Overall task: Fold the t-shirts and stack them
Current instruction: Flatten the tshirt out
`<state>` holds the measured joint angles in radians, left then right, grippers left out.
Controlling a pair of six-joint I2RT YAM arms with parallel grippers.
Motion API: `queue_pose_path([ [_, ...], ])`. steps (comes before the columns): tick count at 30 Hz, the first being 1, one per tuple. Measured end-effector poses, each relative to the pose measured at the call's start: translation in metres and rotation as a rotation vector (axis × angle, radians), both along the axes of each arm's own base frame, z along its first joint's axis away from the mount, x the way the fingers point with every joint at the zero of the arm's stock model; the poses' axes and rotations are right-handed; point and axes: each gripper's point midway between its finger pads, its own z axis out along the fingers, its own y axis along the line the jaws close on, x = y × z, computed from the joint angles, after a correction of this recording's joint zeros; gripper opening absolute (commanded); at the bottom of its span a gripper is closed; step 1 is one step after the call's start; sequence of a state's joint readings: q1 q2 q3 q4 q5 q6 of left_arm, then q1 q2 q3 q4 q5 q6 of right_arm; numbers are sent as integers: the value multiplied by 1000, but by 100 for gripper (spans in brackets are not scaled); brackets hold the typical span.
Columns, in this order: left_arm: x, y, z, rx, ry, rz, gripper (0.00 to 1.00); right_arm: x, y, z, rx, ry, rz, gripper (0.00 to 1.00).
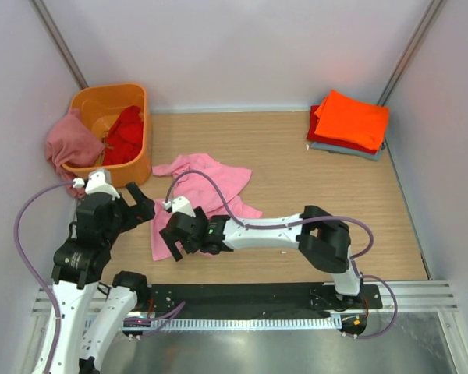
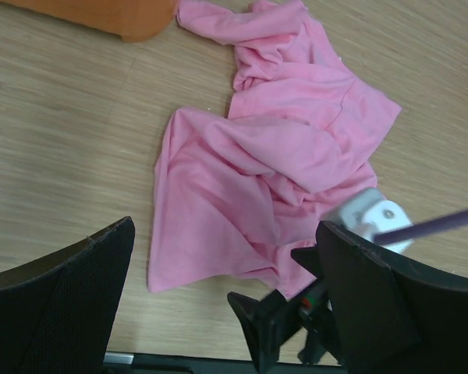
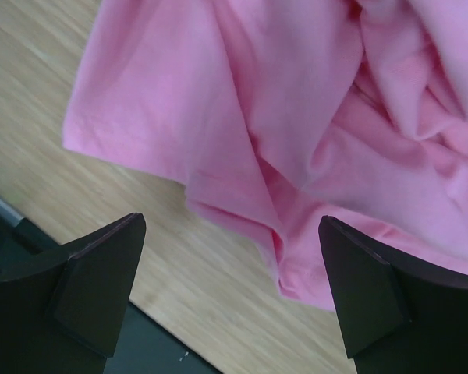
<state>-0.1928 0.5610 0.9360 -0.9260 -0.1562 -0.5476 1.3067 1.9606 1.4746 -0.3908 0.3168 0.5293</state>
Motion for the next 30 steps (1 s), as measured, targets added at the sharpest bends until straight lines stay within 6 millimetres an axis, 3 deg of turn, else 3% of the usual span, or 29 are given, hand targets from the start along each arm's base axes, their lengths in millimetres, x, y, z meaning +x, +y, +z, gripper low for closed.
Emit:
queue_pose_path([
  [4, -5, 2, 2, -12, -29, 11, 100, 6, -1, -32, -70, 19, -12, 99],
  [6, -6, 3, 5, -17, -45, 19, 100, 10, -5, -40, -94, 26, -20, 84],
  [7, -6, 3, 6, -19, -52, 21, 100, 11, -6, -43, -100, 28, -22, 73],
  [8, -5, 3, 5, -19, -56, 24, 100, 12, -7, -45, -106, 31, -22, 42],
  [10, -4, 4, 1, -18, -51, 27, 100, 13, -8, -49, -110, 39, -25, 20],
  [11, -4, 4, -1, -16, -46, 28, 100, 13, -9, -50, -114, 40, -22, 2],
  [12, -4, 4, -3, -14, -41, 29, 100, 13, -12, -53, -123, 41, -21, 1],
  [15, -3, 5, -5, -10, -37, 35, 100, 15, -30, -60, -149, 29, -61, 1],
  [17, -3, 5, -5, -9, -40, 38, 100, 17, -54, -59, -191, 14, -104, 1],
  [19, -2, 6, -4, -10, -43, 41, 100, 24, -96, -55, -253, 13, -196, 1],
  [21, -2, 6, -4, -12, -41, 43, 98, 42, -153, -45, -304, 21, -342, 1],
  [23, 0, 5, -6, -14, -32, 44, 96, 63, -218, -31, -310, 26, -529, 26],
  [24, 0, 5, -7, -15, -25, 43, 95, 74, -254, -19, -297, 25, -645, 45],
  [25, 1, 4, -8, -19, -19, 42, 95, 82, -283, -9, -281, 14, -737, 81],
  [26, 3, 2, -9, -26, -12, 41, 94, 90, -314, 5, -239, -5, -851, 96],
  [28, 5, -1, -10, -38, -3, 35, 94, 92, -364, 32, -177, -54, -1006, 100],
  [30, 9, -4, -11, -49, 2, 28, 94, 90, -392, 51, -132, -96, -1091, 100],
])
